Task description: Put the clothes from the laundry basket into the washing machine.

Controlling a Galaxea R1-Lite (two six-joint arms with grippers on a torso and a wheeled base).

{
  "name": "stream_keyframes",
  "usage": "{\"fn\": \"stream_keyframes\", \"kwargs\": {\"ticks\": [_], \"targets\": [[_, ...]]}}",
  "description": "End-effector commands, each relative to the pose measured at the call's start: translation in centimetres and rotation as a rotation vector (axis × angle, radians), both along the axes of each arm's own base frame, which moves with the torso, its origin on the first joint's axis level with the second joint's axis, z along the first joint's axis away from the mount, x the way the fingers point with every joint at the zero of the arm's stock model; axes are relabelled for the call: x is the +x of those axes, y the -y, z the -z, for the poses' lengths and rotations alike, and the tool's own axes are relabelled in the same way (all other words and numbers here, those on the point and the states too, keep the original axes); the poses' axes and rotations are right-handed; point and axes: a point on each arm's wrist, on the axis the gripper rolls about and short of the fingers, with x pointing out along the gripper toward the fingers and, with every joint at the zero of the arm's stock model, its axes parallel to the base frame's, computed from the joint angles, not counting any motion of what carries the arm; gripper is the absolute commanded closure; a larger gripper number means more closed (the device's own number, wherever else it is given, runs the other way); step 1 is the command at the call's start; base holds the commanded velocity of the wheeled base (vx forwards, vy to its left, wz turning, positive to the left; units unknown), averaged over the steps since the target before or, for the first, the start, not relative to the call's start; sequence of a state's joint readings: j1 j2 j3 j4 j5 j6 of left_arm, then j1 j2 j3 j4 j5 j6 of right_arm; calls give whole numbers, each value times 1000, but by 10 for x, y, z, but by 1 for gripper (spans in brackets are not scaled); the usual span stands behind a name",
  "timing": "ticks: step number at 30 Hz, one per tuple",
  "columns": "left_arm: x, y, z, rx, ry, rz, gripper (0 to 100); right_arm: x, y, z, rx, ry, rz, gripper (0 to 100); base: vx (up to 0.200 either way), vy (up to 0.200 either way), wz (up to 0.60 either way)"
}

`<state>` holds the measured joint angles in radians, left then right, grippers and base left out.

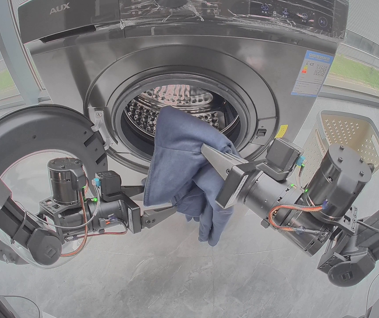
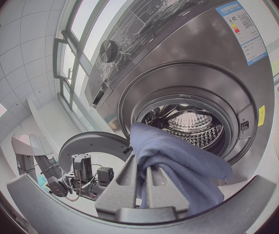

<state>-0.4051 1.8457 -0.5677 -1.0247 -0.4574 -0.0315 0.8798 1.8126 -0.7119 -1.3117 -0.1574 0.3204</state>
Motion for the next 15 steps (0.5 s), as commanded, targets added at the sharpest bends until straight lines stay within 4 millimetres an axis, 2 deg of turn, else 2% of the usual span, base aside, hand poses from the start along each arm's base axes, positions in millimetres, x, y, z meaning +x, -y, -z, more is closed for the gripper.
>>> {"fn": "stream_keyframes", "kwargs": {"ticks": [1, 3, 4, 15], "targets": [[3, 3, 3, 0, -1, 3, 0, 0, -1, 1, -3, -3, 0, 100, 0, 0, 0], [5, 4, 2, -2, 6, 3, 0, 0, -1, 1, -3, -3, 0, 100, 0, 0, 0], [6, 4, 3, -3, 9, 1, 100, 0, -1, 1, -3, -3, 0, 100, 0, 0, 0], [7, 8, -1, -35, 57, -22, 100, 0, -1, 3, -5, -7, -2, 100, 0, 0, 0]]}}
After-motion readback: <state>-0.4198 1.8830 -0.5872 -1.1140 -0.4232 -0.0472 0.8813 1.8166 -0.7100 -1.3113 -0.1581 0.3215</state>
